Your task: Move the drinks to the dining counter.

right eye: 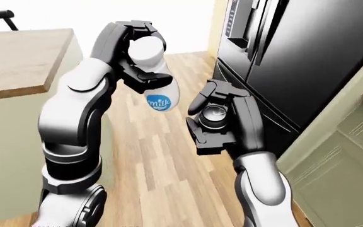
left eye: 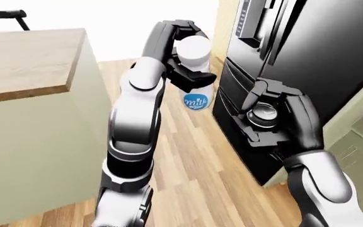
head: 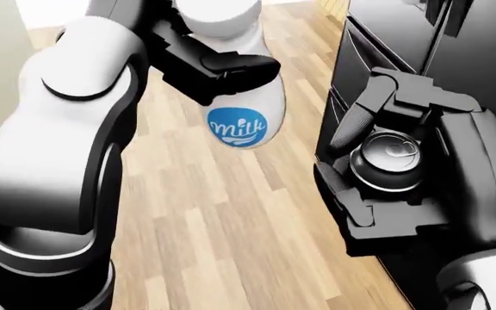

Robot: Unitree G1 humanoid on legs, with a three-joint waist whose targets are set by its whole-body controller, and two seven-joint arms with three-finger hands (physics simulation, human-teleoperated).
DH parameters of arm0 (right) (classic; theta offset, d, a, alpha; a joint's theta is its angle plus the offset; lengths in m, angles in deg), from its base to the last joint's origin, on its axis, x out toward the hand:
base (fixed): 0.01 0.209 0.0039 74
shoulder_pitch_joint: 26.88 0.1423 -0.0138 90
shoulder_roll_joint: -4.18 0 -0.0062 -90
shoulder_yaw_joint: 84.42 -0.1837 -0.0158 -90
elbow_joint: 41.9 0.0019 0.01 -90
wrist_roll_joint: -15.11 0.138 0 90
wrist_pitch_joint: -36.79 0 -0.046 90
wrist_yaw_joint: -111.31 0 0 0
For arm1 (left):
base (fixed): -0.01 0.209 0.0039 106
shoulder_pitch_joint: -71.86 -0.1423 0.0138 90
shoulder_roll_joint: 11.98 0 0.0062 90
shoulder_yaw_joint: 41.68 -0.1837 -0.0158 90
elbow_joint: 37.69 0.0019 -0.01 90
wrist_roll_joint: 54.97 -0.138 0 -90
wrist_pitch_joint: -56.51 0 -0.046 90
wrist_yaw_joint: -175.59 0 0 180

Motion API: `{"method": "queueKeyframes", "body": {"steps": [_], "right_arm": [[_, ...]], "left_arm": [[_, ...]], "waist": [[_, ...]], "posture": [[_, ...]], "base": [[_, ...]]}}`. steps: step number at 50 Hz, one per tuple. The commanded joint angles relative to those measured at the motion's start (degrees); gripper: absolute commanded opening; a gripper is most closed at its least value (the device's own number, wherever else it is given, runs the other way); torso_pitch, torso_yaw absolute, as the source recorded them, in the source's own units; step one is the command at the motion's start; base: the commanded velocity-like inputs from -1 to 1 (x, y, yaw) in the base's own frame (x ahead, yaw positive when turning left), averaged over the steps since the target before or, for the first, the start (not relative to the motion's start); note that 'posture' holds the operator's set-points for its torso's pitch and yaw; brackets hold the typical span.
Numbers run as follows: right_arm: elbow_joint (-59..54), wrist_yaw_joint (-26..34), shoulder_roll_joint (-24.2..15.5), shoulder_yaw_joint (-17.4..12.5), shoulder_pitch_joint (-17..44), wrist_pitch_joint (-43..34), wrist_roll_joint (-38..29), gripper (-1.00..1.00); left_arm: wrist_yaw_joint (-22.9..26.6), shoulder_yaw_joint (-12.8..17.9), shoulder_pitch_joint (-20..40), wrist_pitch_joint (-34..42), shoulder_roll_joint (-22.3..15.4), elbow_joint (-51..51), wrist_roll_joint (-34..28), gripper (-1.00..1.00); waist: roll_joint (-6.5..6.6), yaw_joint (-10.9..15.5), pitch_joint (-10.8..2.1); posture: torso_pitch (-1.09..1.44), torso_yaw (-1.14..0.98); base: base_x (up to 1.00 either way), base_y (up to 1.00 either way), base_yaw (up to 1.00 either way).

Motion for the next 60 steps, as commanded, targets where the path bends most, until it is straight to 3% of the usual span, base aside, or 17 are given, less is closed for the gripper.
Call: {"method": "queueKeyframes", "body": {"steps": [1,2,5,10,13,15,20,26,29,30,33,43,46,48,49,51,60], "right_arm": [[1.4,-0.4,-0.2,-0.7,1.0,1.7,-0.4,-1.00],[1.5,-0.4,-0.2,-0.6,1.0,1.5,-0.4,-1.00],[1.4,-0.4,-0.2,-0.7,1.1,1.6,-0.4,-1.00],[1.9,-0.4,-0.4,-1.4,1.8,0.7,-0.1,-1.00],[2.0,-0.4,-0.5,-1.5,2.0,0.4,0.0,-1.00],[1.9,-0.5,-0.5,-1.4,2.1,0.4,0.0,-1.00],[1.9,-0.4,-0.6,-0.8,1.8,-0.1,0.3,-1.00],[2.0,-0.5,-0.4,-1.2,2.0,-0.2,0.4,-1.00],[1.9,-0.7,-0.8,-1.0,1.8,0.2,-0.2,-1.00],[2.1,-0.8,-0.8,-1.2,2.0,0.0,-0.3,-1.00],[2.6,-0.7,-0.9,-1.4,2.7,-0.8,-0.4,-1.00],[3.8,-0.5,-2.8,-4.1,8.4,-6.5,0.7,-1.00],[3.9,-1.0,-3.4,-4.8,9.8,-7.6,1.4,-1.00],[3.9,-1.3,-3.8,-5.1,10.7,-8.2,1.9,-1.00],[3.9,-1.6,-4.0,-5.2,10.8,-8.2,2.2,-1.00],[3.9,-2.0,-4.2,-5.3,11.1,-8.4,2.9,-1.00],[3.9,-3.8,-5.0,-5.2,11.2,-8.4,5.0,-1.00]], "left_arm": [[-0.2,0.0,1.8,-2.0,0.1,-2.1,0.1,-1.00],[-0.2,0.0,1.8,-2.1,0.1,-2.1,0.1,-1.00],[-0.1,-0.2,1.9,-1.8,0.2,-2.4,0.0,-1.00],[0.0,-0.2,1.9,-1.7,0.3,-2.5,-0.2,-1.00],[0.1,-0.3,1.8,-1.8,0.3,-2.6,-0.2,-1.00],[0.1,-0.3,1.7,-1.7,0.3,-2.7,-0.3,-1.00],[0.3,-0.1,1.6,-1.6,0.2,-3.0,-0.3,-1.00],[0.3,-0.1,1.4,-1.2,0.1,-3.5,-0.3,-1.00],[0.5,-0.3,1.5,-0.5,0.1,-4.2,-0.4,-1.00],[0.6,-0.4,1.7,-0.1,0.1,-4.6,-0.5,-1.00],[1.5,-0.8,2.7,2.2,0.0,-6.5,-1.0,-1.00],[5.1,0.4,7.6,10.6,-2.3,-11.4,-0.9,-1.00],[5.8,0.8,8.5,13.4,-3.6,-13.8,-0.3,-1.00],[6.4,0.8,9.1,15.2,-4.4,-15.3,0.1,-1.00],[6.5,0.9,9.3,15.8,-4.8,-15.8,0.3,-1.00],[6.9,1.2,10.2,17.5,-5.6,-16.9,0.7,-1.00],[7.1,1.6,10.7,20.5,-7.6,-19.7,2.5,-1.00]], "waist": [[-1.81,-0.4,-2.13],[-0.02,-0.2,-1.91],[0.07,0.2,-2.01],[3.43,-0.2,-1.57],[6.07,-0.5,-1.61],[9.17,-0.5,-2.47],[6.57,0.3,-2.53],[4.15,-0.5,-0.08],[0.44,0.2,-1.36],[2.80,-0.2,-2.01],[1.12,-1.0,-2.88],[4.03,-1.7,-2.63],[6.60,-2.1,-2.50],[11.01,-2.3,-3.55],[8.12,-2.0,-2.64],[8.19,-1.9,-2.06],[4.30,-1.7,-1.53]], "posture": [[0.00,0.00],[0.00,0.00],[0.00,0.00],[0.00,0.00],[0.00,0.00],[0.00,0.00],[0.00,0.00],[0.00,0.00],[0.00,0.00],[0.00,0.00],[0.00,0.00],[0.00,0.00],[0.00,0.00],[0.00,0.00],[0.00,0.00],[0.00,0.00],[0.00,0.00]], "base": [[0.00,0.00,1.00],[0.00,0.00,1.00],[0.00,0.00,1.00],[0.00,0.00,1.00],[0.00,0.00,1.00],[0.00,0.00,1.00],[0.00,0.00,0.90],[0.00,0.00,0.00],[0.00,0.00,0.00],[0.00,0.20,0.00],[0.00,0.30,0.00],[0.00,0.39,0.00],[0.00,0.48,0.00],[0.00,0.48,0.00],[0.00,0.48,0.00],[0.00,0.48,0.00],[0.00,0.48,0.00]]}}
